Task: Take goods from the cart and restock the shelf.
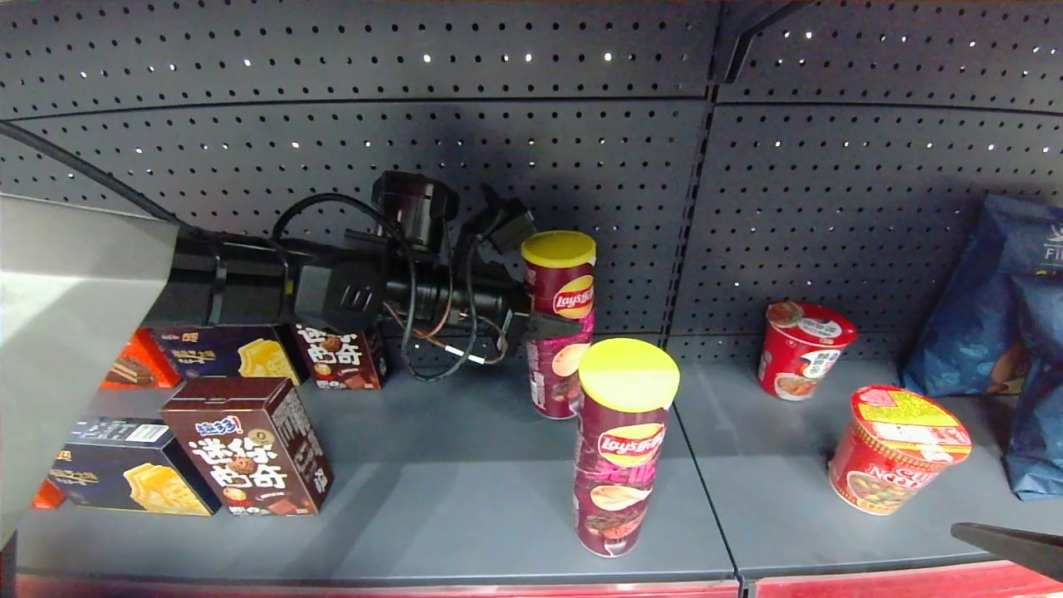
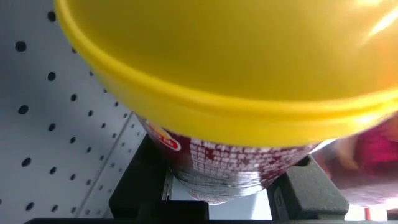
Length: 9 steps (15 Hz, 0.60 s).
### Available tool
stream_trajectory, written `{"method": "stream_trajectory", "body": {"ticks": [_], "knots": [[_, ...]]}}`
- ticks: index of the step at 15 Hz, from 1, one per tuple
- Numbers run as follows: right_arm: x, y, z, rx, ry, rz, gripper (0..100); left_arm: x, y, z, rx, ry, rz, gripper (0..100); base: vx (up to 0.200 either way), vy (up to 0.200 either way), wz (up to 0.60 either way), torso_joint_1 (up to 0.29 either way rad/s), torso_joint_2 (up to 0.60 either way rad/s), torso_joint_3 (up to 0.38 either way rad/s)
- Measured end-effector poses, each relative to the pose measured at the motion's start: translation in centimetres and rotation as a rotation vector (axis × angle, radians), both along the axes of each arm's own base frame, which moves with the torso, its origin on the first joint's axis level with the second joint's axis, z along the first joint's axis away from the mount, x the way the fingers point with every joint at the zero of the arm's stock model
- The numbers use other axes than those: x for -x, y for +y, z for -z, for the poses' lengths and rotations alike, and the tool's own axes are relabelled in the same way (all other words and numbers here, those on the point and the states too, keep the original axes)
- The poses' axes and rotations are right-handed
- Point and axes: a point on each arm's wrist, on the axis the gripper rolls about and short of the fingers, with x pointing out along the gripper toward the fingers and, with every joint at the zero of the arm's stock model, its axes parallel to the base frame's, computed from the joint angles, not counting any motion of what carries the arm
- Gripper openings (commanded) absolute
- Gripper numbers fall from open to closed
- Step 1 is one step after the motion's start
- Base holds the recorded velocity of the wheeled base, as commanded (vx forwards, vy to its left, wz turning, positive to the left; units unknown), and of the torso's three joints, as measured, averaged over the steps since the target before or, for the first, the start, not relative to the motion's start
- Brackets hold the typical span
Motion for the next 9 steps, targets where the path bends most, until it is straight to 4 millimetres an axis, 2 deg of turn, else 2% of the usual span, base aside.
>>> {"method": "stream_trajectory", "body": {"ticks": [9], "knots": [[0.10, -0.06, 0.56, 0.009, 0.014, -0.001, 100, -1.02, -0.36, 1.06, -0.005, 0.007, -0.001, 0, 0.000, 0.000, 0.00, 0.000, 0.00, 0.000]]}}
